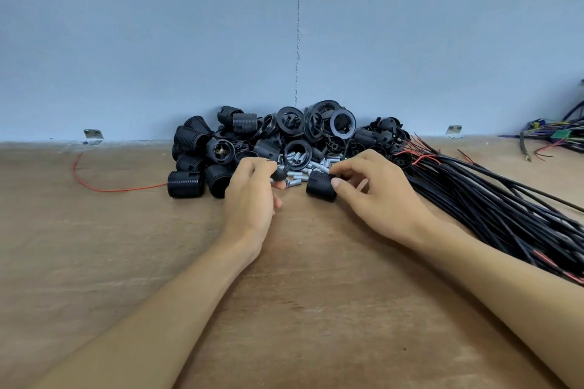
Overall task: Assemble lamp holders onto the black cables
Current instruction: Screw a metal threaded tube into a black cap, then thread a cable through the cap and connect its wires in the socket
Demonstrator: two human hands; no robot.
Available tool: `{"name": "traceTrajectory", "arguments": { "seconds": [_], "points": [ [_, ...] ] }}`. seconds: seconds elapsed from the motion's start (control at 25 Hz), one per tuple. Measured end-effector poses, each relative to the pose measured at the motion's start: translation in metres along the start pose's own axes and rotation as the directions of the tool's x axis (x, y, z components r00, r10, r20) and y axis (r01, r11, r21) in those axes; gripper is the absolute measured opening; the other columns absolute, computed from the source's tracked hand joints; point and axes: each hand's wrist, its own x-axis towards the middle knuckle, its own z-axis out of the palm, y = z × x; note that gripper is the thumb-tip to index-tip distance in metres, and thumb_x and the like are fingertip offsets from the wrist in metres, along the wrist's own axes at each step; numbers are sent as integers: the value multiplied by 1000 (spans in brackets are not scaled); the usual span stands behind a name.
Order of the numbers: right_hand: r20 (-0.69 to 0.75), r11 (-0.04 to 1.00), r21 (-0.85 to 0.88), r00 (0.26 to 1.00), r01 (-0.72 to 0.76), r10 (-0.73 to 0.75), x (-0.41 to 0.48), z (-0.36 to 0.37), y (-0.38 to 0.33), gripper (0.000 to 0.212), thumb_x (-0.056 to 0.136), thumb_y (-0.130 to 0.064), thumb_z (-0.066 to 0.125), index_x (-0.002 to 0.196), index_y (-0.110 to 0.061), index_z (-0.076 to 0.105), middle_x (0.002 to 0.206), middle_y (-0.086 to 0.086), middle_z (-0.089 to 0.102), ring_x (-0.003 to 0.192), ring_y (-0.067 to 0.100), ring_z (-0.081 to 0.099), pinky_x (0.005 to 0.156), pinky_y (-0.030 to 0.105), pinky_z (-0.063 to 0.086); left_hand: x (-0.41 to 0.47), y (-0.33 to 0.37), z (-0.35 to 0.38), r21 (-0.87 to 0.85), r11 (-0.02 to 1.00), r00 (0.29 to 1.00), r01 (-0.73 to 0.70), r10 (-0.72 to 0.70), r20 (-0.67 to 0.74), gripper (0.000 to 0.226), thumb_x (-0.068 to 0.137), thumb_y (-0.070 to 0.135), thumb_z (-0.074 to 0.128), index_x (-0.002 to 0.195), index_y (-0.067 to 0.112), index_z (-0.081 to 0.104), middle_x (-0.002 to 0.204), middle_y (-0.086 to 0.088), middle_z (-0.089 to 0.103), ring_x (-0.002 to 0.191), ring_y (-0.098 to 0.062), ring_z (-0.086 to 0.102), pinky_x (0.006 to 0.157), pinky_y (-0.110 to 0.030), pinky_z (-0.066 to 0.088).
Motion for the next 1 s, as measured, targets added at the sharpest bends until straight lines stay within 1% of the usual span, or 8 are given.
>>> {"name": "traceTrajectory", "arguments": {
  "seconds": [0.12, 0.24, 0.4, 0.48, 0.64, 0.76, 0.88, 1.0],
  "points": [
    [54, 999, -38, 998, -15, 17, 1, -1, -6, 15, 86, -39, 73, 93, -37, 60, 91, -14, 59, 80, -1, 58, 67, 10, 38, -1, 0, 2, 30, 1000, 1000, -7, 6, 22, 18, 85, 36, 54, 91, 22, 64, 77, -1, 72, 56, -15, 57, 60, -31, 41],
    [103, 998, -11, 993, -61, 62, 5, 0, -11, 22, 83, -39, 75, 92, -34, 56, 81, -9, 61, 69, 6, 59, 65, 23, 47, 0, -1, 1, 27, 1000, 1000, -13, 12, 19, 11, 94, 28, 56, 92, 23, 64, 76, -2, 72, 56, -14, 58, 61, -31, 41],
    [248, 989, 34, 960, -144, 132, 10, -2, -15, 40, 83, -29, 77, 118, -29, 58, 103, -10, 65, 90, 9, 63, 89, 32, 52, 0, -2, 0, 33, 999, 999, -20, 19, 29, 9, 96, 26, 57, 93, 23, 64, 79, -4, 73, 57, -15, 59, 62, -32, 41],
    [235, 988, 34, 962, -152, 139, 9, -1, -16, 40, 82, -32, 78, 118, -28, 61, 104, -8, 65, 92, 11, 63, 88, 29, 52, 0, -2, 1, 32, 999, 999, -19, 18, 28, 9, 97, 25, 57, 95, 22, 64, 82, -6, 73, 57, -15, 59, 61, -30, 41],
    [122, 987, 63, 983, -147, 138, 14, -8, -13, 35, 83, -33, 77, 115, -34, 64, 106, -15, 59, 86, 2, 60, 73, 8, 39, -1, -1, 1, 39, 999, 999, -15, 14, 34, 8, 98, 26, 57, 95, 23, 64, 86, -10, 74, 57, -13, 59, 60, -28, 41],
    [85, 987, 72, 987, -142, 136, 19, -10, -12, 35, 84, -34, 75, 116, -36, 64, 101, -22, 58, 85, -3, 58, 70, 1, 37, -1, 0, 1, 46, 999, 999, -14, 12, 44, 9, 98, 27, 56, 96, 23, 64, 85, -8, 74, 58, -13, 59, 60, -28, 41],
    [123, 996, 27, 989, -85, 82, 18, -1, -13, 39, 86, -31, 74, 123, -31, 63, 96, -22, 58, 75, -2, 56, 71, 6, 38, -1, 0, 1, 56, 998, 999, -6, 4, 43, 9, 98, 28, 57, 97, 23, 64, 84, -6, 73, 57, -13, 59, 61, -27, 41],
    [138, 999, 21, 989, -50, 47, 18, 7, -12, 46, 87, -27, 75, 131, -27, 60, 102, -19, 59, 76, 0, 57, 78, 18, 42, -2, 0, 1, 68, 998, 999, -10, 7, 54, 7, 97, 28, 59, 99, 23, 64, 81, -1, 73, 57, -10, 60, 56, -22, 42]
  ]
}}
